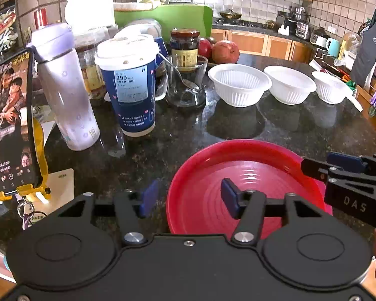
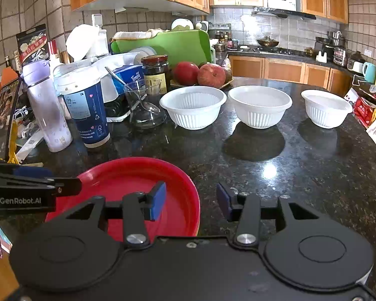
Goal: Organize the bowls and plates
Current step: 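Lower the magenta plate onto the plate stack and open both grippers, then move both grippers over to the rim of a large white bowl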
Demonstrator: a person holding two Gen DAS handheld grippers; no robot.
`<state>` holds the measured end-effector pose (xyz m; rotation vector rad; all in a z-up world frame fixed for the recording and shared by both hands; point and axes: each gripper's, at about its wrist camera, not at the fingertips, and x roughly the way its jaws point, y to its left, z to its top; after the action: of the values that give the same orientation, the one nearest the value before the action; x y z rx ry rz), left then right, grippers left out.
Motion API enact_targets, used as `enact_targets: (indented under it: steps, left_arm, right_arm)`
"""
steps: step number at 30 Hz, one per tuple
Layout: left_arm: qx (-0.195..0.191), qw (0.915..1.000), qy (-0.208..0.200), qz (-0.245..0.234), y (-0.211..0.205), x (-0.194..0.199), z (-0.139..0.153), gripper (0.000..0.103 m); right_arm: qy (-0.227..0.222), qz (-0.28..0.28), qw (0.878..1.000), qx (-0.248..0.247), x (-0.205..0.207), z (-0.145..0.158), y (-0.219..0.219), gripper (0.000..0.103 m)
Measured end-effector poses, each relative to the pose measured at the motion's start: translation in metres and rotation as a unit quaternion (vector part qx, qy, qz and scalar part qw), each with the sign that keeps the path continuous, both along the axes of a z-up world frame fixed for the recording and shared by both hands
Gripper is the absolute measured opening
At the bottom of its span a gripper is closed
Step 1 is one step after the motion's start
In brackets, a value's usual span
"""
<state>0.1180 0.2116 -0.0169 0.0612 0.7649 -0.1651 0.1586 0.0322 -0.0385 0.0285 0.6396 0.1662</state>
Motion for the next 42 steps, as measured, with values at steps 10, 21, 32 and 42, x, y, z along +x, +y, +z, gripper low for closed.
enact_targets:
  steps: [10, 21, 32, 42]
  left_arm:
    - [-0.005, 0.9998, 0.007, 0.016, 0.002, -0.004, 0.006, 0.068]
    - [0.005, 0.9999, -0.007, 0.014, -0.004, -0.007, 0.016, 0.075]
    - [-0.013, 0.9994, 0.013, -0.029, -0.022, 0.004, 0.028, 0.075]
    - [-0.018, 0.9966, 0.052, -0.062, -0.045, 0.017, 0.03, 0.075]
  right_arm:
    - [-0.013, -0.013, 1.0, 0.001, -0.011, 0.003, 0.001, 0.066]
    - [-0.013, -0.039, 0.999, 0.029, -0.02, 0.009, -0.01, 0.075]
    - [-0.011, -0.055, 0.998, 0.039, -0.028, 0.021, -0.031, 0.076]
    - [0.04, -0.086, 0.993, 0.075, -0.02, 0.019, -0.078, 0.073]
